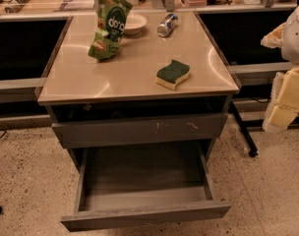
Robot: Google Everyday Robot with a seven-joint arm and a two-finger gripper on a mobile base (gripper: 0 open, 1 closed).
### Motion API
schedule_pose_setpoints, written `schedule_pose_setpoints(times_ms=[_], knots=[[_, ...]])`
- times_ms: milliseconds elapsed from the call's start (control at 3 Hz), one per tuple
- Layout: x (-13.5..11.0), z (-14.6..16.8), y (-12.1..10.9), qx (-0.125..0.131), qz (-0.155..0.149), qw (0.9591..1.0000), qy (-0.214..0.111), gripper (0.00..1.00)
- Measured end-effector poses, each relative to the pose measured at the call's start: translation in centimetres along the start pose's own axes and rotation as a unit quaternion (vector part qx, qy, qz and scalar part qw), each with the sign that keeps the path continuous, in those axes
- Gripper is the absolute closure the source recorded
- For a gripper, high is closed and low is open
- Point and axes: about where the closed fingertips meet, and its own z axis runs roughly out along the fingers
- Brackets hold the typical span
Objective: Place sponge into middle drawer
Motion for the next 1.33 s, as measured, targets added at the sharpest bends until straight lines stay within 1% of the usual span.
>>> schedule_pose_setpoints(times_ms=[333, 667, 1000, 1333], knots=[[0.0, 0.0, 0.0, 0.0, 0.0, 1.0, 0.0, 0.0], [-0.6, 0.7, -2.1, 0.002, 0.006, 0.9996, -0.029, 0.0], [-2.0, 2.9, -6.2, 0.002, 0.027, 0.9964, -0.08, 0.0], [-4.9, 5.8, -10.8, 0.008, 0.055, 0.9897, -0.132, 0.0]])
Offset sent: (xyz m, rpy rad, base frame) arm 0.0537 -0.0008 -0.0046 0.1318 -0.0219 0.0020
